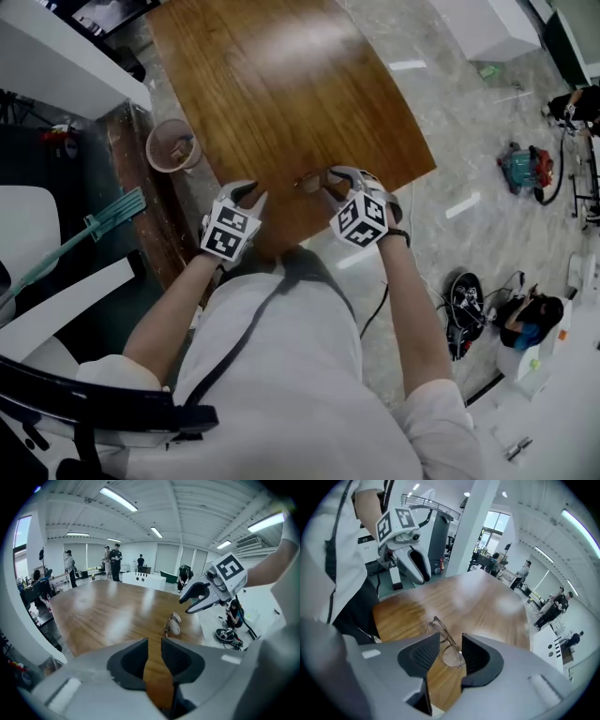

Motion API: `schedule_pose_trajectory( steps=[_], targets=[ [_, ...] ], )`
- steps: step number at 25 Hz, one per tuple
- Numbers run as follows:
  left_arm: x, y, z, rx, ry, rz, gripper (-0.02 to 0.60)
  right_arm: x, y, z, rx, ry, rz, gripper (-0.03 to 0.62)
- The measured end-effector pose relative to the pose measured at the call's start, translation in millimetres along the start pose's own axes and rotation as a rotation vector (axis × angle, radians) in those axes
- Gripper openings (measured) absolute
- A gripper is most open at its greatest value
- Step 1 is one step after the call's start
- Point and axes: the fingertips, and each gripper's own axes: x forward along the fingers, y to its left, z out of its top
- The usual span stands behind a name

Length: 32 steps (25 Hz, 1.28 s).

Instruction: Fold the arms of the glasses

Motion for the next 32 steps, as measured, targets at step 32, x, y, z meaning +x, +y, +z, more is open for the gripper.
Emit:
schedule_pose_trajectory(
  steps=[32],
  targets=[
    [118.0, -47.5, -22.6, 0.490, 0.220, 0.041, 0.173, 59.4, 14.1, -27.0, -0.434, 0.021, 0.162, 0.074]
  ],
)
